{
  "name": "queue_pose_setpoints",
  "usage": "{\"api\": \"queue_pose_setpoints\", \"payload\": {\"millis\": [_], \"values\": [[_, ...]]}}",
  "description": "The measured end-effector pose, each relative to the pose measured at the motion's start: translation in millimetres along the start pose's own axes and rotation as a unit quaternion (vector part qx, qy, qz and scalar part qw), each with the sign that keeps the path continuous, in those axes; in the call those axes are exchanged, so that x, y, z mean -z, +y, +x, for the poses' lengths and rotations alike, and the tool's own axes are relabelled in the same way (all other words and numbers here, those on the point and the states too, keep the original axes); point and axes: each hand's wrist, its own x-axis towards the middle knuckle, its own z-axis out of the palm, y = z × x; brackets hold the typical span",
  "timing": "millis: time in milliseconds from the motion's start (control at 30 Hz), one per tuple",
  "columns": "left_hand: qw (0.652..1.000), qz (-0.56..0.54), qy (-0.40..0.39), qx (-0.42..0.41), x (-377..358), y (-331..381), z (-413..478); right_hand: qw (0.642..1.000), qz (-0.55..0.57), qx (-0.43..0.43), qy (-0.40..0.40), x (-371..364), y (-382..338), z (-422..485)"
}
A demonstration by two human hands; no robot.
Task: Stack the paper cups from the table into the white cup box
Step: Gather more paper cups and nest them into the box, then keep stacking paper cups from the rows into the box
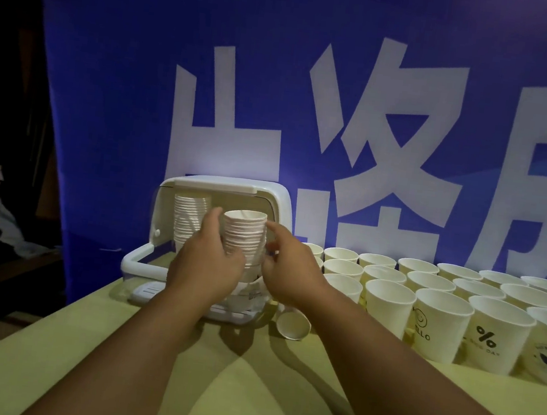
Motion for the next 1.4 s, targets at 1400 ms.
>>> {"api": "queue_pose_setpoints", "payload": {"millis": [1400], "values": [[0.998,0.032,-0.037,-0.043,5,7,1,0.997,-0.029,-0.049,0.054,8,3,-2]]}}
